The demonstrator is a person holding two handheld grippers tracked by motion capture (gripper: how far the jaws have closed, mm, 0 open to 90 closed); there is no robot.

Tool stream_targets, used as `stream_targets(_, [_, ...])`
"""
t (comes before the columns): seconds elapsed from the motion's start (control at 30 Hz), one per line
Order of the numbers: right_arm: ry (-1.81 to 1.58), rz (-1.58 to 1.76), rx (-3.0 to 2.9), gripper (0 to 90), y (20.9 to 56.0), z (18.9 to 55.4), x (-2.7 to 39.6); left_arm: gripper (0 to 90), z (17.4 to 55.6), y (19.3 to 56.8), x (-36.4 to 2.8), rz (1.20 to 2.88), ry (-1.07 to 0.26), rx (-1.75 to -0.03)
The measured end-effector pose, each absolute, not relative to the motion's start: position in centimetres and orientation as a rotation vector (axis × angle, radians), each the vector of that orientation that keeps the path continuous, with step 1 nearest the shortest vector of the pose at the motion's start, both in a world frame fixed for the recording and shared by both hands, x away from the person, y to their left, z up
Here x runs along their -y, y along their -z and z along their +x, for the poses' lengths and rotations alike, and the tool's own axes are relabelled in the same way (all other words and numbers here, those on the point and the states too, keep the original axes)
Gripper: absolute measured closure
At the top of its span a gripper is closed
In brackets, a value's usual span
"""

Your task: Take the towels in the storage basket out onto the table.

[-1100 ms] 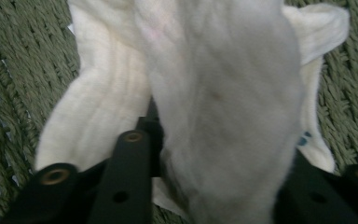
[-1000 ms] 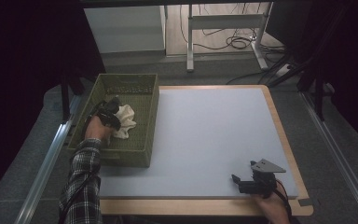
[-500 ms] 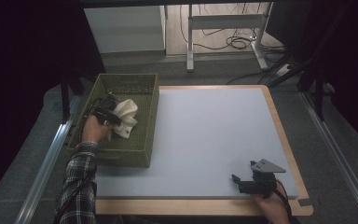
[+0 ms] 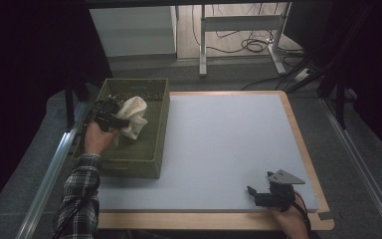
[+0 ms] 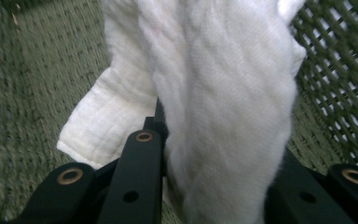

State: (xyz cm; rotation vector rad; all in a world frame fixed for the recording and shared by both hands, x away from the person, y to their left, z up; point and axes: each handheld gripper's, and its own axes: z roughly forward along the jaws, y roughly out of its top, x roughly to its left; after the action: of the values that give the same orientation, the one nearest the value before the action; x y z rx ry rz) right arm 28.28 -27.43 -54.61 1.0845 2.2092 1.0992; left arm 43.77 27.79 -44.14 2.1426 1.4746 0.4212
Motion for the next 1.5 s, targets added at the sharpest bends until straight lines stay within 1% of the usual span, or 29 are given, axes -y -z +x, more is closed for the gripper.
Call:
stream_targets(0.33, [-1.099,1.085,-2.209,6.5,54.6,28.3,27.4,74.7,42.6,42.9,-27.7,2.061,-0.452,-1.405])
stream_targets(0.53, [-1.098,1.085,-2.209,6.6,54.6,28.3,27.4,74.7,41.5,41.4,-27.4,1.991,-0.476,-1.352])
stream_targets(0.87, [-1.098,1.086,-2.209,6.5,54.6,28.3,27.4,74.7,40.4,39.6,-26.6,1.935,-0.496,-1.284])
stream_targets(1.2, [-1.098,1.086,-2.209,6.5,54.6,28.3,27.4,74.6,39.9,37.7,-24.5,1.921,-0.512,-1.19])
stream_targets(1.5, [-1.099,1.085,-2.209,6.5,54.6,28.3,27.4,74.4,39.8,36.7,-21.4,1.941,-0.5,-1.103])
